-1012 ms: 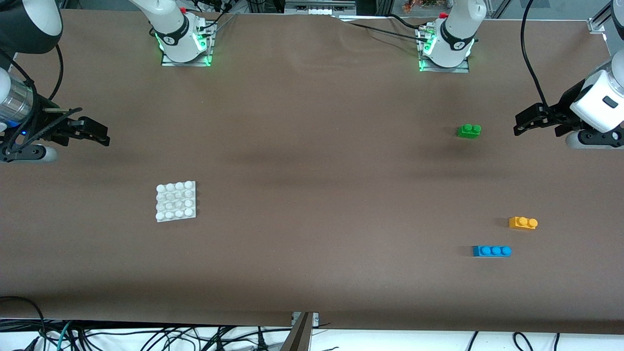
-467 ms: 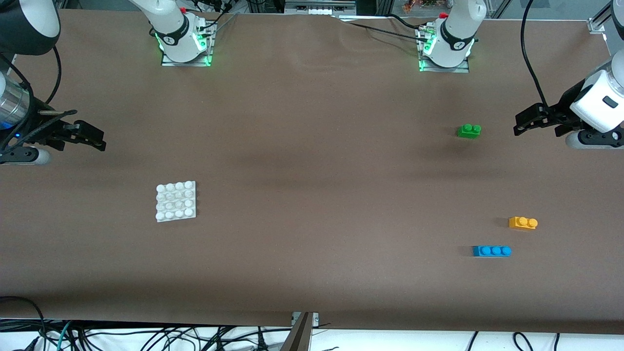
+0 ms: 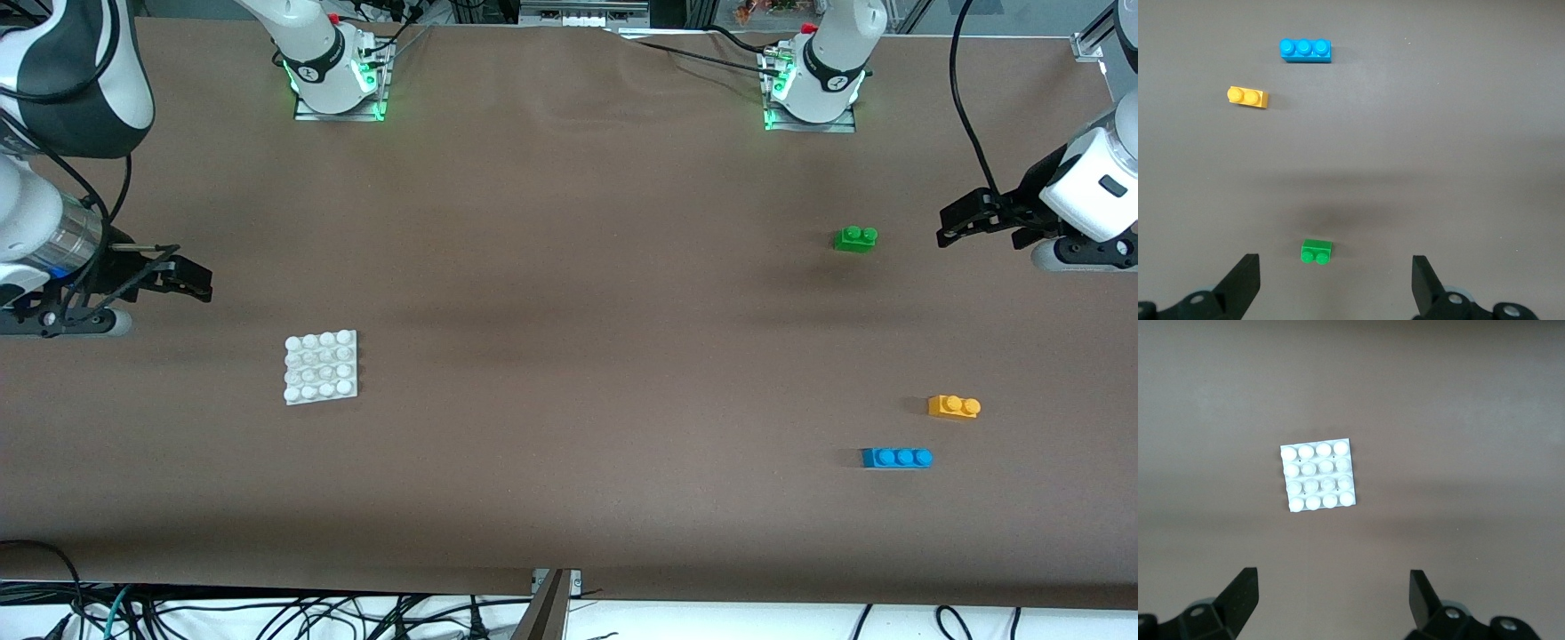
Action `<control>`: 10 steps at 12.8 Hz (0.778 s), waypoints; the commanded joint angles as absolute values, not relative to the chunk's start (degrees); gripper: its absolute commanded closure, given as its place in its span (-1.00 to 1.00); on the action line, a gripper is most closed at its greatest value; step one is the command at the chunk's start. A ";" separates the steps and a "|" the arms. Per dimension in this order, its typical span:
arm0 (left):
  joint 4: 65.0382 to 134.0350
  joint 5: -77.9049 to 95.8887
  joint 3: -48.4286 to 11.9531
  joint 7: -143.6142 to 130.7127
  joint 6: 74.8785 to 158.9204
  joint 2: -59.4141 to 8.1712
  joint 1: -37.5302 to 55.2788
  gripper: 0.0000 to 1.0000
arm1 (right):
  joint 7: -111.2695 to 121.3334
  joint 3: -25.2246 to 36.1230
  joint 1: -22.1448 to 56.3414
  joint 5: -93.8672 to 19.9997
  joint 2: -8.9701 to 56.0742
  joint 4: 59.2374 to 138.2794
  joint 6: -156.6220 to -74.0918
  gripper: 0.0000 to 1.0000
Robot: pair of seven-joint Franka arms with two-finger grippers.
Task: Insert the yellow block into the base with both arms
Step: 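Reach the right gripper down to the white base plate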
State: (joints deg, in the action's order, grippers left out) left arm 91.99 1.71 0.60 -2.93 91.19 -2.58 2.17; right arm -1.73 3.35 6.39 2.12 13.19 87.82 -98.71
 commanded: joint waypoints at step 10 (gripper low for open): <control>91.67 2.02 0.70 -1.49 90.35 -2.29 2.02 -1.00 | -1.23 2.81 6.07 -1.84 23.64 102.20 -124.16 -1.00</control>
State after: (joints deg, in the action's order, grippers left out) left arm 91.99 1.71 0.60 -2.93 91.19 -2.59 2.17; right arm -1.74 2.90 6.49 -0.63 23.61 98.88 -119.61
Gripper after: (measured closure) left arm 0.000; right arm 0.000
